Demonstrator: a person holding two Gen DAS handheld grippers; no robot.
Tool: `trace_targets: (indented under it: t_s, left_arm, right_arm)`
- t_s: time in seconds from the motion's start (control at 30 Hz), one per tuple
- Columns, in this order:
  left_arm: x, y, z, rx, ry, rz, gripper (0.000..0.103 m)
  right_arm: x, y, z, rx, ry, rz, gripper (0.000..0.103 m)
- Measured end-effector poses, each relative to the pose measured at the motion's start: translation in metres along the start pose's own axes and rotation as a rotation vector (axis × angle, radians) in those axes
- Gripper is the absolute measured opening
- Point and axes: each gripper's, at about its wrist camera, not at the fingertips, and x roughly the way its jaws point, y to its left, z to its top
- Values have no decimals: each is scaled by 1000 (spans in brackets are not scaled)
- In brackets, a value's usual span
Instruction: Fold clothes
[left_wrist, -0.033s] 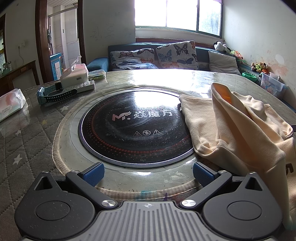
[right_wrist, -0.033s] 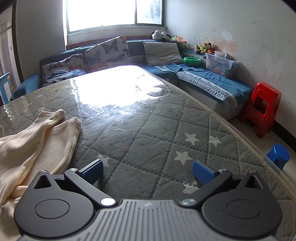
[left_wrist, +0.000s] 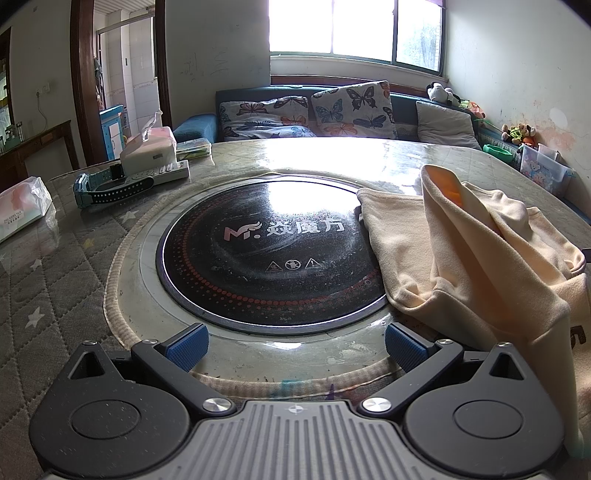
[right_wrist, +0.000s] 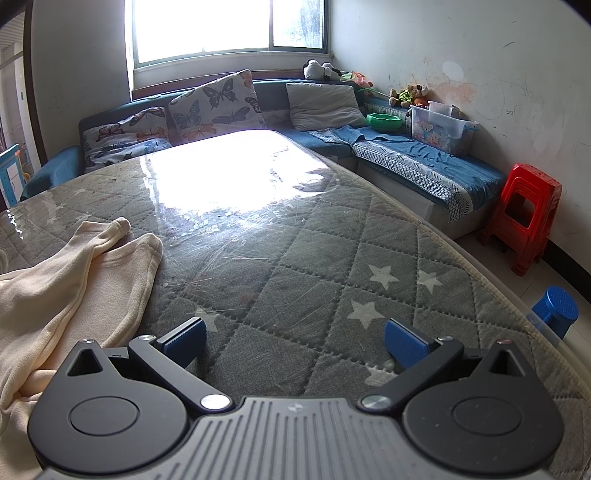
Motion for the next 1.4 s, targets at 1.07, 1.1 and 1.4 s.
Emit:
trace_targets:
  t_s: [1.07, 1.1, 1.4]
  left_arm:
    - [-37, -30, -2, 2, 62, 76, 103]
    - [-38, -31, -3, 3, 65, 76, 103]
    - [-50, -43, -7, 6, 65, 56, 103]
  right_arm:
    - [-73, 26, -26, -214, -37, 221, 103]
    - [-77, 27, -27, -225, -37, 231, 103]
    - [-107, 36, -42, -281, -50, 304, 102]
